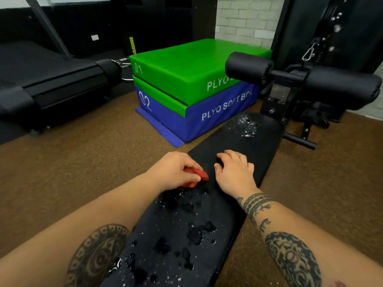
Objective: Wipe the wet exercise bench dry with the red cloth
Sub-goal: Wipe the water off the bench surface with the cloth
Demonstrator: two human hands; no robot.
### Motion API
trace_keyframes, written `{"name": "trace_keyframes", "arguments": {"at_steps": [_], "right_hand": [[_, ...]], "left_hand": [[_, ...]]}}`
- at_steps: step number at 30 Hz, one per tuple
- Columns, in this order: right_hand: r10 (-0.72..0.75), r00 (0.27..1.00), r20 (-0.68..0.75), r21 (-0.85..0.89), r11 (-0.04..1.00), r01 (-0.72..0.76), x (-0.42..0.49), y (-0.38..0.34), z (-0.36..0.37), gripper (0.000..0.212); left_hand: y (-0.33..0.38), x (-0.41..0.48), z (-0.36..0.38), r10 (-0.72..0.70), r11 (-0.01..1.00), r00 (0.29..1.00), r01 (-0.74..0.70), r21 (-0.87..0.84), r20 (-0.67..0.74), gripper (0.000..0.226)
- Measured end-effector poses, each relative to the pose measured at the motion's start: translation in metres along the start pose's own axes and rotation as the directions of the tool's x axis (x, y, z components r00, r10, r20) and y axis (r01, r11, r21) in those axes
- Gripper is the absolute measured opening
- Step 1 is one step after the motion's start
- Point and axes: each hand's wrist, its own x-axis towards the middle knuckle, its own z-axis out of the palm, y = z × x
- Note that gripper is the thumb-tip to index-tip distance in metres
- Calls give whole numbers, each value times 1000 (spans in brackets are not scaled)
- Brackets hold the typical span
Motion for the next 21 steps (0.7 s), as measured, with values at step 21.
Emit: {"name": "trace_keyframes", "arguments": {"at_steps": [21], "right_hand": [[1,999,-37,5,1000,-1,15,3,0,35]], "left_hand": [[-18,31,-13,-201,959,953,144,-246,-227,3]]}}
